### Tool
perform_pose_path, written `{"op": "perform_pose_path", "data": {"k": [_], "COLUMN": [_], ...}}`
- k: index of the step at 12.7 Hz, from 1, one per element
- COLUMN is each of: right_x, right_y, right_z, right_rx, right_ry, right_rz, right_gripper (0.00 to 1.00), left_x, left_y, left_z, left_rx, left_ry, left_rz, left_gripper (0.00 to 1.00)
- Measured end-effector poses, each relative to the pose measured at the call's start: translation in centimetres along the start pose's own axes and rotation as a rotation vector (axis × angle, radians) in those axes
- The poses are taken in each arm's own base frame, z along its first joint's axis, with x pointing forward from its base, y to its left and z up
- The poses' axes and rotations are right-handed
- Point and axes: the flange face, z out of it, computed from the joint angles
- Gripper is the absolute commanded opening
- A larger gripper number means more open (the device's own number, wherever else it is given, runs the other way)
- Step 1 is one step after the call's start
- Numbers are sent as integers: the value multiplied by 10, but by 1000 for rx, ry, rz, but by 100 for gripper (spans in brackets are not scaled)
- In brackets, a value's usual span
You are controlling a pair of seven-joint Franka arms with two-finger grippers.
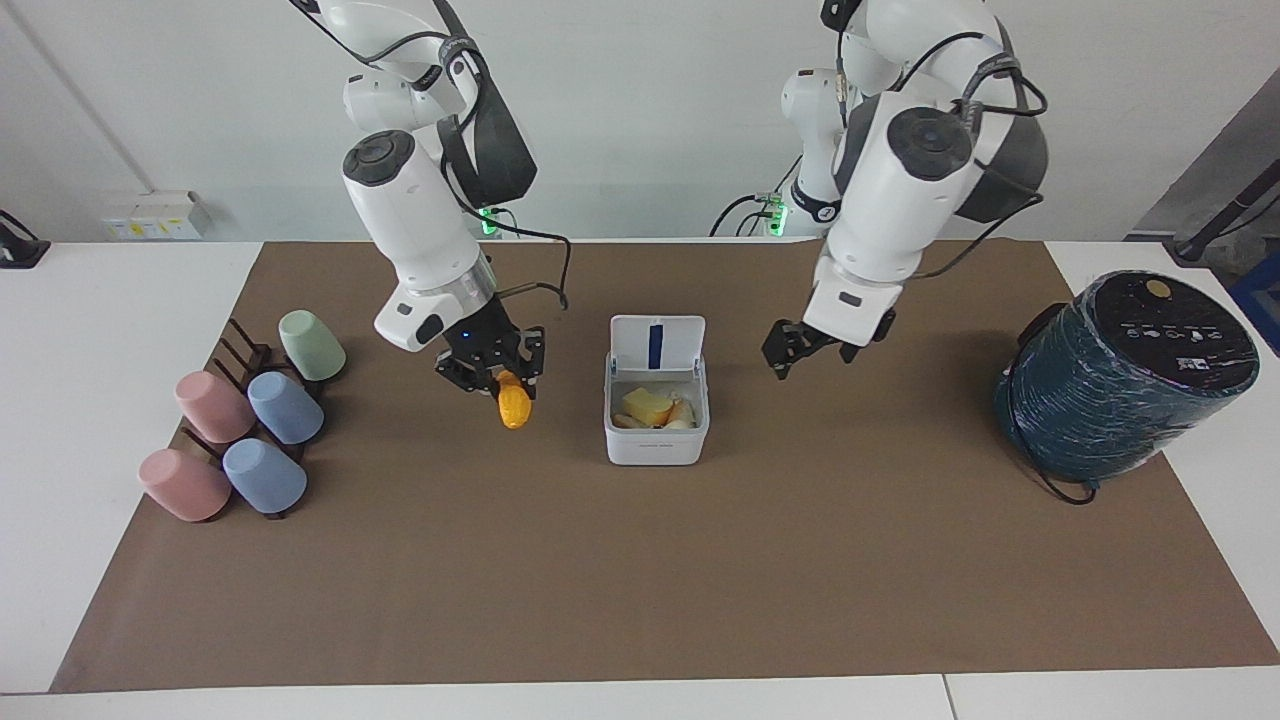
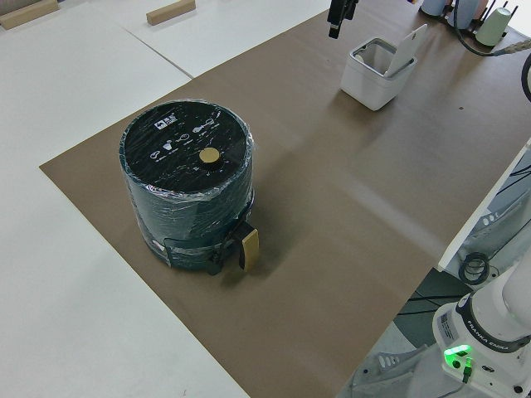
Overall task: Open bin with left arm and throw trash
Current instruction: 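Carry the orange carrot to the bin with the right gripper and drop it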
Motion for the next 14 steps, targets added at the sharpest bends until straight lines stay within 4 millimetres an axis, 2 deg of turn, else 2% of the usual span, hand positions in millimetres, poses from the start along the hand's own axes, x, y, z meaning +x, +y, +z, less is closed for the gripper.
{"op": "perform_pose_path", "data": {"k": [3, 5, 7, 9, 10, 11, 12, 14], "right_x": [-8, -17, -27, -31, -32, -32, -33, -37], "right_y": [-59, -95, -118, -126, -125, -124, -124, -130], "right_z": [17, 39, 57, 69, 74, 79, 83, 89], "right_rx": [70, 91, 101, 101, 99, 97, 96, 96], "right_ry": [42, 53, 43, 24, 17, 10, 3, -8], "right_rz": [-19, -52, -77, -88, -86, -84, -84, -76], "right_gripper": [0, 0, 0, 0, 4, 13, 33, 100], "left_x": [7, 0, -12, -24, -29, -34, -39, -48], "left_y": [-81, -117, -134, -136, -135, -134, -134, -134], "left_z": [-36, -65, -79, -75, -71, -67, -65, -64], "left_rx": [56, 55, 58, 64, 67, 70, 72, 70], "left_ry": [-4, 11, 11, -8, -20, -30, -36, -40], "left_rz": [121, 183, 215, 223, 227, 231, 233, 235], "left_gripper": [100, 100, 100, 100, 100, 100, 100, 100]}}
